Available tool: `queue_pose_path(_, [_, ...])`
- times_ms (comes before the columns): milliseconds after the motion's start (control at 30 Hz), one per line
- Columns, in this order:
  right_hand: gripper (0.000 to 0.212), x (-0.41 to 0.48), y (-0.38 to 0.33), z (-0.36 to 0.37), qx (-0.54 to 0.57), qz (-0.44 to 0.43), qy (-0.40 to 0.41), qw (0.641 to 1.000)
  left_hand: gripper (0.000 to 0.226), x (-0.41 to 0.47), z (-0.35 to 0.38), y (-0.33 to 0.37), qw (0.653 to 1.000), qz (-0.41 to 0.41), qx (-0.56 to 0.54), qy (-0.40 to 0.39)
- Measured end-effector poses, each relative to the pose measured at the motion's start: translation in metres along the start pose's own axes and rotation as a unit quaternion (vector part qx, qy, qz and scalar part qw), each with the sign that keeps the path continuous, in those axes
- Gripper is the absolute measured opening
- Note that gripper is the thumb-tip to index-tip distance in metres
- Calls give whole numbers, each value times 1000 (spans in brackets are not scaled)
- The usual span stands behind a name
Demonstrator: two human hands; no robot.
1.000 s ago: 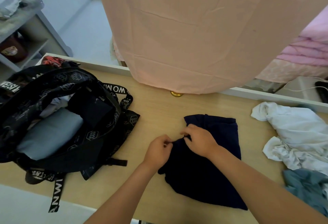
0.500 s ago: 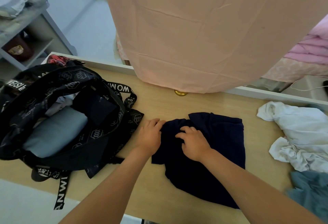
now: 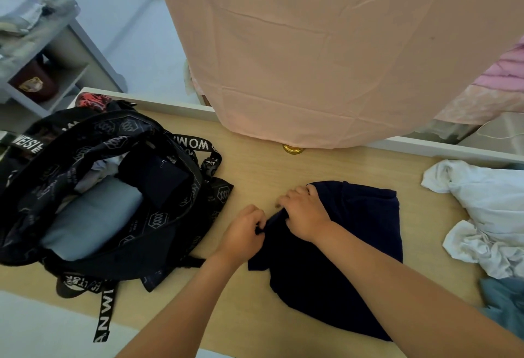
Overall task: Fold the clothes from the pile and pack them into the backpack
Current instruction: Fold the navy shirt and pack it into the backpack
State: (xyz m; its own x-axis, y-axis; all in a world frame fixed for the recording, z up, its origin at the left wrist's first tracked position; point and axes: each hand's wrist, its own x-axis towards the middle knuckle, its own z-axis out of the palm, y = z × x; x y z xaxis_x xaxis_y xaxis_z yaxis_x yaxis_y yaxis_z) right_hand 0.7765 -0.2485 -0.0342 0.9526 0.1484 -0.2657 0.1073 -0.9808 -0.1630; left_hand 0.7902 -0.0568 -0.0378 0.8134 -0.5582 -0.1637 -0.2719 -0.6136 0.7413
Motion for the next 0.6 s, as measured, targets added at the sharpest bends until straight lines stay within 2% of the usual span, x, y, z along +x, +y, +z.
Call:
queue_pose_path(100, [26,0,1,2,-2,15,34,999,40,-1,1,-1,999,-45,2,12])
queue_pose_path(233, [35,-3,4,7,11,66,194,979,17,25,-24,7,976,-136,34,165])
queue_pose_path(300, [39,-11,2,9,42,75,200,976,27,32,-33,6,965,-122,121,200])
queue_pose_path(367, [39,-22,0,17,59,52,129,989,34,30,-30,2,974,-27,169,146])
queue_pose_path(433, [47,-32,-1,26,92,13,42,995,33,20,-17,-3,984,71,162,16])
queue_pose_path(467, [50,-37,-1,28,116,3,21,993,34,14,-10,-6,979,82,176,-56])
queue_pose_path(500, [51,-41,1,29,137,0,37,990,35,10,-5,-8,971,64,204,-110])
queue_pose_path(533, [49,-44,5,28,147,6,82,986,36,7,1,-11,965,35,231,-120])
queue_pose_path(600, [40,-50,12,24,125,70,193,971,33,3,8,-9,968,-14,244,-57])
